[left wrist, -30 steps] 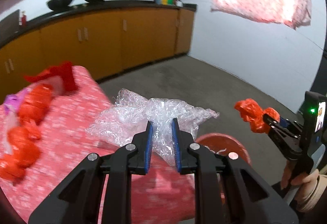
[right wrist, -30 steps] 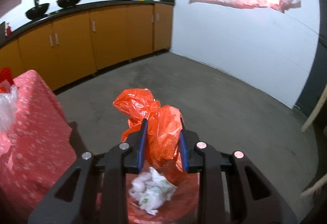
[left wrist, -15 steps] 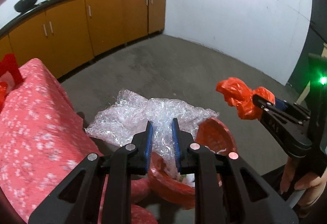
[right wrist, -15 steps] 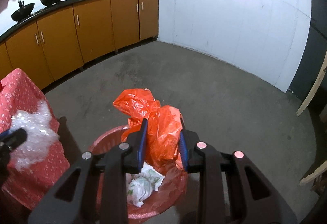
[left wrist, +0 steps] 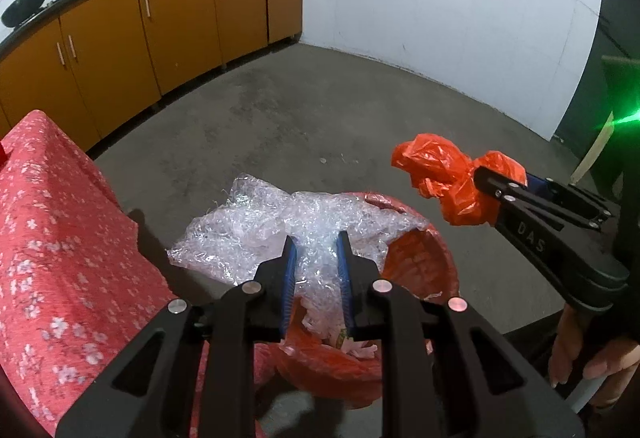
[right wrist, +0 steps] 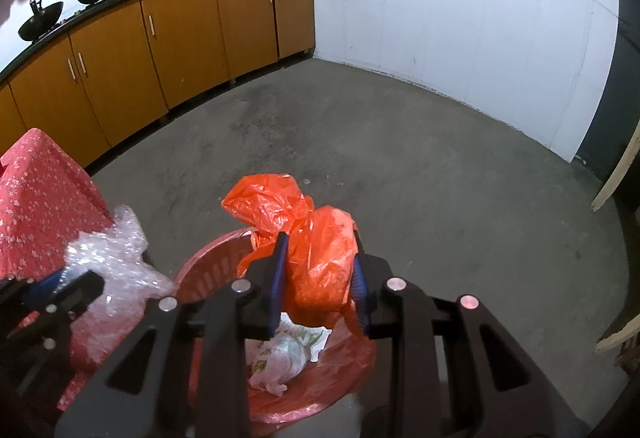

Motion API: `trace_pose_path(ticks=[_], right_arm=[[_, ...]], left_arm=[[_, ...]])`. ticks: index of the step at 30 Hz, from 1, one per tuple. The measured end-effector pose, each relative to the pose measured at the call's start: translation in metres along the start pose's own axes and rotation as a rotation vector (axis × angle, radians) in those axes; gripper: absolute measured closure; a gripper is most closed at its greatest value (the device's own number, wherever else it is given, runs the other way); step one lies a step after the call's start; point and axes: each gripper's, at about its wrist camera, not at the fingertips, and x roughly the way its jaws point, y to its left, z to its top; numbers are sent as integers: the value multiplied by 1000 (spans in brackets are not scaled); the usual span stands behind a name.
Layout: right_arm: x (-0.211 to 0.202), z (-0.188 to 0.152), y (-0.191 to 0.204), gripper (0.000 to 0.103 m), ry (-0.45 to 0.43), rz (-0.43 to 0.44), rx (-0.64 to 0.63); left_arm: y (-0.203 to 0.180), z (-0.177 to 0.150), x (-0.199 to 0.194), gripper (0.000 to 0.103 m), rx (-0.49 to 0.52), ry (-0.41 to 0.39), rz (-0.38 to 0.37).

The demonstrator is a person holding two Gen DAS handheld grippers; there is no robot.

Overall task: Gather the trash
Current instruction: 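Carry the red bag and bubble wrap to the orange basket and open both grippers, then move both open grippers back over the bed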

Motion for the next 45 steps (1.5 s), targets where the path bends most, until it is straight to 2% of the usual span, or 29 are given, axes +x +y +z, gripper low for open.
trace_pose_path(ticks=[4, 12, 16, 23, 30, 33, 38, 42, 43, 45], right_arm=[[4, 4, -7, 68, 9, 10, 18], [3, 2, -7, 66, 12, 27, 21], [2, 3, -15, 60, 9, 35, 46], [-3, 5, -15, 60, -12, 26, 71], [-19, 12, 8, 60, -54, 56, -2], [-31, 19, 36, 57, -75, 111, -58], [-55, 33, 90, 56, -101, 237, -119], [-81, 43, 155, 54, -115, 385, -180], [-86, 44, 167, 54, -116, 413, -193], [-102, 44, 202, 54, -117, 489, -231]], left_arm=[[4, 2, 4, 81, -2, 10, -8], [3, 3, 22, 72, 10, 29, -24], [3, 1, 25, 68, 4, 31, -25], [5, 2, 16, 68, -16, 8, -28], [29, 11, -21, 66, -89, -64, -21], [50, 12, -51, 61, -136, -109, 9], [97, 2, -110, 56, -205, -191, 121], [139, -17, -160, 48, -246, -249, 268], [155, -27, -176, 46, -260, -262, 326], [179, -44, -200, 41, -294, -275, 393]])
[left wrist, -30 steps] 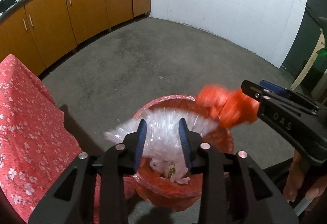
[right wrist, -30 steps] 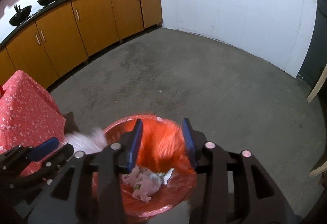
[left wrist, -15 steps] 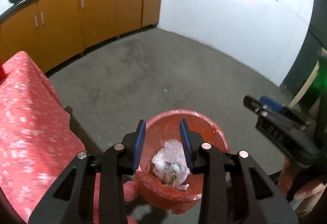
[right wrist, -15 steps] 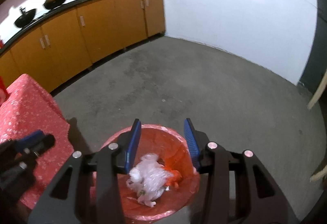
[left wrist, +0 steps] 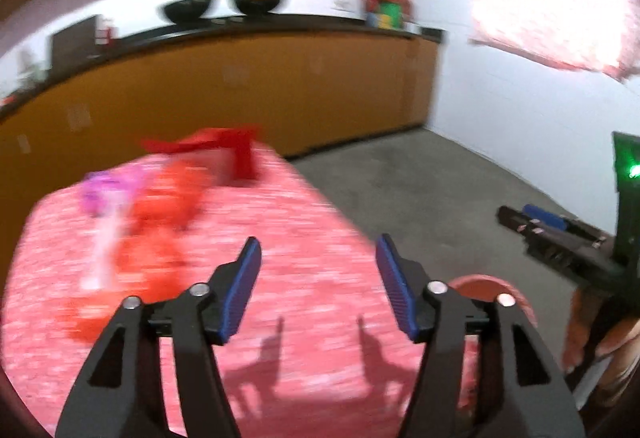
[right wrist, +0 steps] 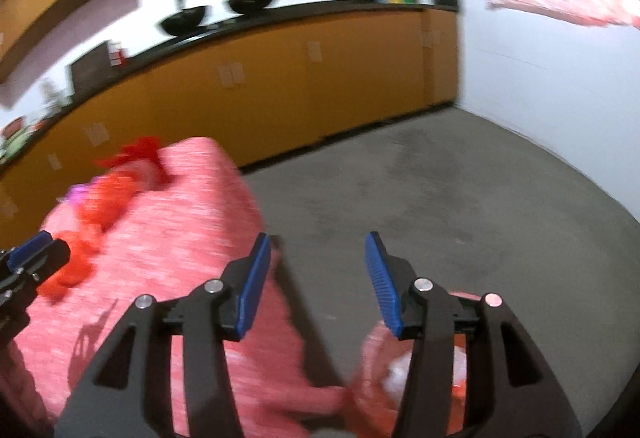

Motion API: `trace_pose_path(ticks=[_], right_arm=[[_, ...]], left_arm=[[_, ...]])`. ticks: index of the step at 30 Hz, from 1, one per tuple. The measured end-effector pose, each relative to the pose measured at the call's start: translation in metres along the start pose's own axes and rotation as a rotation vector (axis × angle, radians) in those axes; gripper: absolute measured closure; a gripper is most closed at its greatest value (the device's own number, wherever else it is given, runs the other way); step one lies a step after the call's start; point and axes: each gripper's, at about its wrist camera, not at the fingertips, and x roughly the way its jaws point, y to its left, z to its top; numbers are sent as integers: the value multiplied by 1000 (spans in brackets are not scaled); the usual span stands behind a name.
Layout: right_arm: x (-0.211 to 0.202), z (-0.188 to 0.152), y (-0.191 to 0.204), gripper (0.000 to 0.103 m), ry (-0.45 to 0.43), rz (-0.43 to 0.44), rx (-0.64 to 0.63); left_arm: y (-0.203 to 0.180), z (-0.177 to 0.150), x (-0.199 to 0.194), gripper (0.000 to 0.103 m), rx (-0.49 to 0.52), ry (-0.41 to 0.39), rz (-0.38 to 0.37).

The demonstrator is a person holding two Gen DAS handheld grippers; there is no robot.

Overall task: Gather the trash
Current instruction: 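Move both open grippers back over the bed, then grasp an orange-red plastic bag with the left gripper while the right gripper grasps the red sheet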

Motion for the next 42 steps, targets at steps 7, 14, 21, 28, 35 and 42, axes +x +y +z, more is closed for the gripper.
trace_pose_path(ticks=[7, 14, 21, 28, 35, 42], right_arm=[[13, 5, 105, 53, 21, 154, -125], [22, 1, 152, 53, 34, 185, -190], [34, -3, 173, 53, 38, 182, -221], [61, 4, 193, 53, 41, 165, -221], [100, 33, 194, 53, 57, 160, -175], [147, 63, 202, 44, 69, 117, -158]], left_arm=[[96, -23, -34, 37, -99, 0, 220], [129, -35, -17, 37, -173, 51, 221], [151, -50, 4, 43, -229, 121, 173], [159, -47, 9, 74, -221, 115, 144], [182, -47, 0, 93, -216, 84, 160], [220, -47, -7, 93, -254, 61, 229]])
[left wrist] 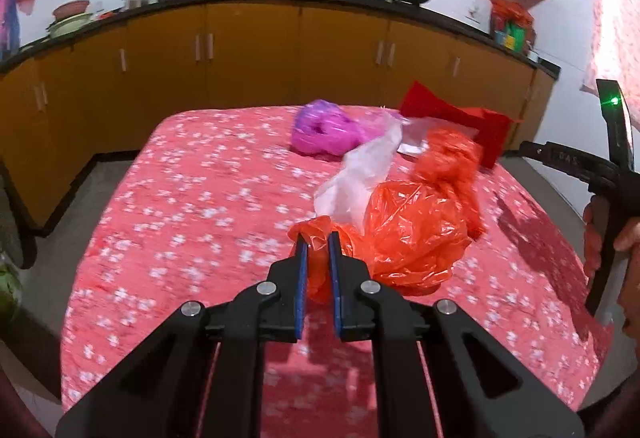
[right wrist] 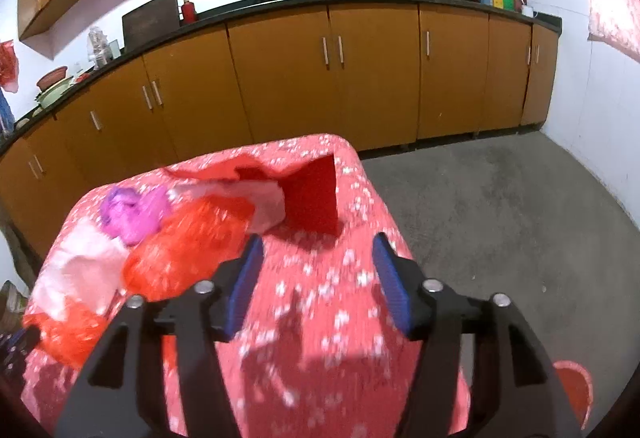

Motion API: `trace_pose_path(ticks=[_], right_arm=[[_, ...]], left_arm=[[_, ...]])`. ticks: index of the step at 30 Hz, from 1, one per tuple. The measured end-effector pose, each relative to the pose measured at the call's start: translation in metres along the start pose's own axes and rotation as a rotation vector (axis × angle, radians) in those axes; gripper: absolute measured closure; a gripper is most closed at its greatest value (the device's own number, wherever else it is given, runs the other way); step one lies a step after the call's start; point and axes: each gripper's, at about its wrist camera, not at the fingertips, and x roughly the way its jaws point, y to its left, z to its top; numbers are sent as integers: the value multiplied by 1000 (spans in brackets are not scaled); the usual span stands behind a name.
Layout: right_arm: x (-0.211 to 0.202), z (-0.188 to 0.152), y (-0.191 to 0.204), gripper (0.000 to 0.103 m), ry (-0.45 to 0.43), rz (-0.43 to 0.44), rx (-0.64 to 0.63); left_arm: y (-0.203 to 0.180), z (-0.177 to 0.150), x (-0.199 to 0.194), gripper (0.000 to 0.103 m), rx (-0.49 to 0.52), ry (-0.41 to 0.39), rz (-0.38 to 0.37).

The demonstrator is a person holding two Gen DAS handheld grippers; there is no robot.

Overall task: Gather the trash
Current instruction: 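Grasp an orange-red plastic bag with the left gripper while the right gripper grasps the red sheet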

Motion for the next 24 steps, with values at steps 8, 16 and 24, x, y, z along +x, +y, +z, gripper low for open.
trace_pose_path(ticks=[8, 16, 24], right_arm=[[40, 23, 11, 38, 7, -37, -78], [48, 16, 16, 101, 59, 61, -120], [19, 9, 20, 93, 5, 78, -134]], left_arm=[[18, 6, 3, 93, -2, -3, 17], [21, 11, 10, 93, 6, -1, 30], [21, 12, 11, 93, -2, -4, 40]])
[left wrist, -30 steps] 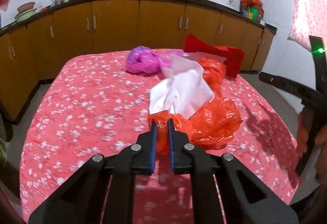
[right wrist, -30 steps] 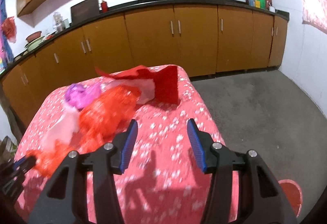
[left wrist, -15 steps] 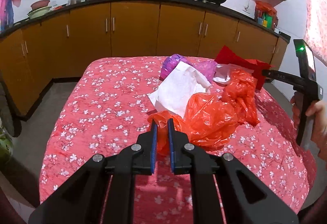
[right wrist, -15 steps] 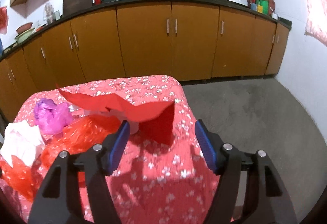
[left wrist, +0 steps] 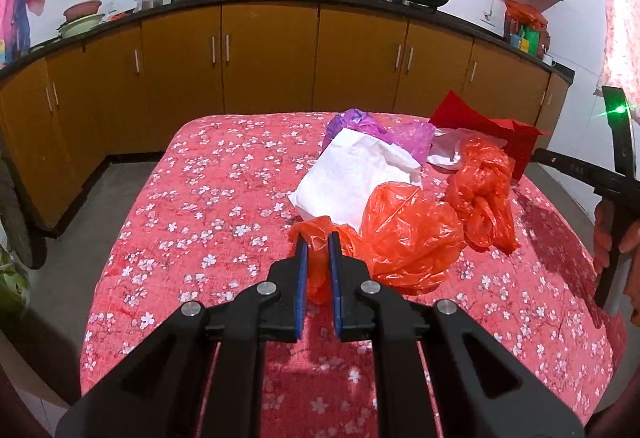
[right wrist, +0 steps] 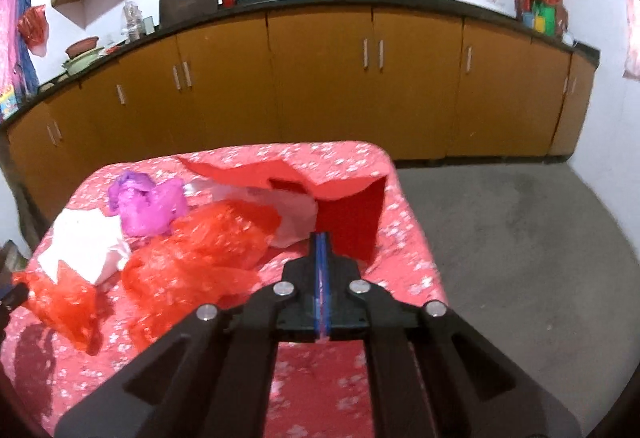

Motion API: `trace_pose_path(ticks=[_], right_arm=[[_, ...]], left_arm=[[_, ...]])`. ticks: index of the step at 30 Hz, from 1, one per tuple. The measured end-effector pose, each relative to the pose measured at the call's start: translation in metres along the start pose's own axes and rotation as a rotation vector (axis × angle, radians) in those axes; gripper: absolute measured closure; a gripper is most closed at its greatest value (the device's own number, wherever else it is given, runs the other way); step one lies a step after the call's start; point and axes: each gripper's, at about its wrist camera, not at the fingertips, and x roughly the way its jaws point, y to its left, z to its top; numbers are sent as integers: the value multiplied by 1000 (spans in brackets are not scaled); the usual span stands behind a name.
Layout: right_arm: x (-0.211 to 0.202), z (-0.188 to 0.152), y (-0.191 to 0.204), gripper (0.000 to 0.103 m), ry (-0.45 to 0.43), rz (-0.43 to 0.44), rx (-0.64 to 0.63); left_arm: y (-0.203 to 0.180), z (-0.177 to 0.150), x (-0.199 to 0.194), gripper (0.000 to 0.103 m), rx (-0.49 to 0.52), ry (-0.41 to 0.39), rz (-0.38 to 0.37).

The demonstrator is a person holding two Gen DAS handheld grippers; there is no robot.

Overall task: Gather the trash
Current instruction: 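Grasp an orange-red plastic bag with the left gripper while the right gripper grasps the red sheet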

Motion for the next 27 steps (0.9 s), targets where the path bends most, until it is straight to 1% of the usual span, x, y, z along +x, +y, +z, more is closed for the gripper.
trace_pose_path(ticks=[2, 3, 7, 9, 11, 12, 13, 14, 15, 16, 17, 21, 25, 27], right_arm=[[0, 2, -4, 42, -8, -15, 4], [-2, 3, -5, 37, -33, -29, 5], [7, 10, -13, 37, -31, -41, 10], [13, 15, -12, 36, -34, -51, -17], [21, 20, -9, 36, -22, -37, -52], [24, 22, -8, 36, -21, -32, -67], [26, 24, -6, 43, -19, -24, -84], [27, 25, -5, 63, -16, -14, -90], [28, 26, -4, 74, -9, -13, -92], [29, 26, -5, 91, 6, 12, -86], [30, 23, -5, 101, 15, 30, -81], [21, 13, -7, 101, 23, 73, -55], [3, 4, -6, 101, 21, 124, -20], [-5, 2, -7, 101, 11, 134, -5]], left_arm=[[0, 0, 0, 93, -3, 0, -1], [1, 0, 1, 93, -4, 1, -1], [2, 1, 2, 93, -10, -2, -1], [4, 1, 2, 93, -17, -1, -3], [4, 1, 3, 93, -21, 0, -6], [6, 2, 3, 93, -23, 0, -7], [6, 3, 4, 93, -23, 0, -8], [7, 3, 4, 93, -22, 0, -8], [7, 4, 5, 93, -18, -1, -7], [6, 4, 5, 93, -14, -1, -6], [6, 5, 5, 93, -10, -2, -5], [4, 4, 4, 93, -1, -6, -2], [2, 3, -1, 93, -3, -15, -2], [1, 2, -4, 93, -3, -18, -2]])
